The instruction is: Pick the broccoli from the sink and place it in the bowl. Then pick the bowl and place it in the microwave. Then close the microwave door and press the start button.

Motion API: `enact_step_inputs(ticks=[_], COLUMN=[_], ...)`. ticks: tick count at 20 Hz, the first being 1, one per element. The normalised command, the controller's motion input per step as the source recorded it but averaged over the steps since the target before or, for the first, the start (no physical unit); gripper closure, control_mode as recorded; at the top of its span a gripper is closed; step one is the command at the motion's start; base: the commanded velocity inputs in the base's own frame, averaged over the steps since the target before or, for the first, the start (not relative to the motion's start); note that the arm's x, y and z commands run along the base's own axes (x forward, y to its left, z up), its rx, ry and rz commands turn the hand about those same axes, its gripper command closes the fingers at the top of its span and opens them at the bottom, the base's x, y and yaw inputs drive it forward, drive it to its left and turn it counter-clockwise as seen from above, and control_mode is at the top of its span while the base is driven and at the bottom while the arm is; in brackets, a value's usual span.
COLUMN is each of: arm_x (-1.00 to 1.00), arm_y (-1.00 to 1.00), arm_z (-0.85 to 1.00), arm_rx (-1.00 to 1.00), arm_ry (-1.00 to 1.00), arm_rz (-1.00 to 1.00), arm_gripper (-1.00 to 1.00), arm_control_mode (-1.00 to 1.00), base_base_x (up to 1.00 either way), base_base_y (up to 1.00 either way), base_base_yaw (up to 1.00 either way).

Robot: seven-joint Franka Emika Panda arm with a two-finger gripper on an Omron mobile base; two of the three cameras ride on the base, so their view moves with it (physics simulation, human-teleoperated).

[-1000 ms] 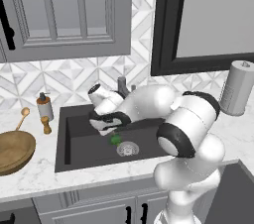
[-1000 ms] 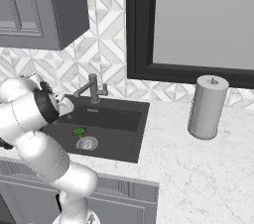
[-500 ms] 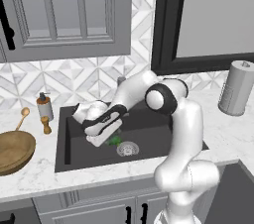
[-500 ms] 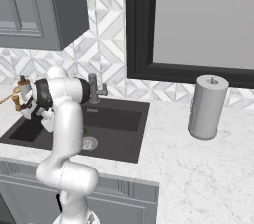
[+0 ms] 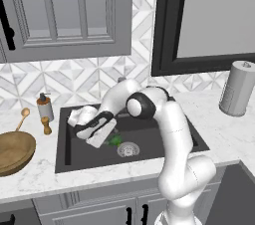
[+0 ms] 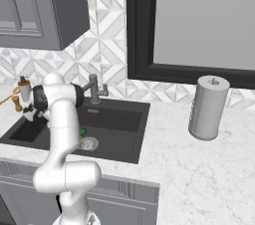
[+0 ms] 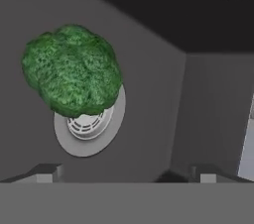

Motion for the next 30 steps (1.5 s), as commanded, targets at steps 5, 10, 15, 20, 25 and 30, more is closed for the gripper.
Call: enact_step_inputs(ticks=[5,10,15,20,25,30], arm_x=[0.0,0.08,0.36,0.36,0.18,0.51], arm_y=[-0.68,-0.26,0.07,0.04,0.03,0.13], arm_z=[-0.27,-0.42,-0.31,-0.32,-0.24,-0.09], arm_rx=[0.0,0.0,0.0,0.0,0.0,0.0], arm_ry=[0.0,-0.01,-0.07,-0.1,-0.13,-0.13], arm_rz=[0.0,0.02,0.02,0.03,0.1,0.11], arm_gripper=[-1.0,-1.0,-1.0,-1.0,-1.0,-1.0], arm_control_mode=[-1.0,-1.0,-1.0,-1.0,-1.0,-1.0], base_base_x=[0.0,0.0,0.0,0.0,0.0,0.0], base_base_y=[0.0,0.0,0.0,0.0,0.0,0.0], base_base_yaw=[0.0,0.0,0.0,0.0,0.0,0.0])
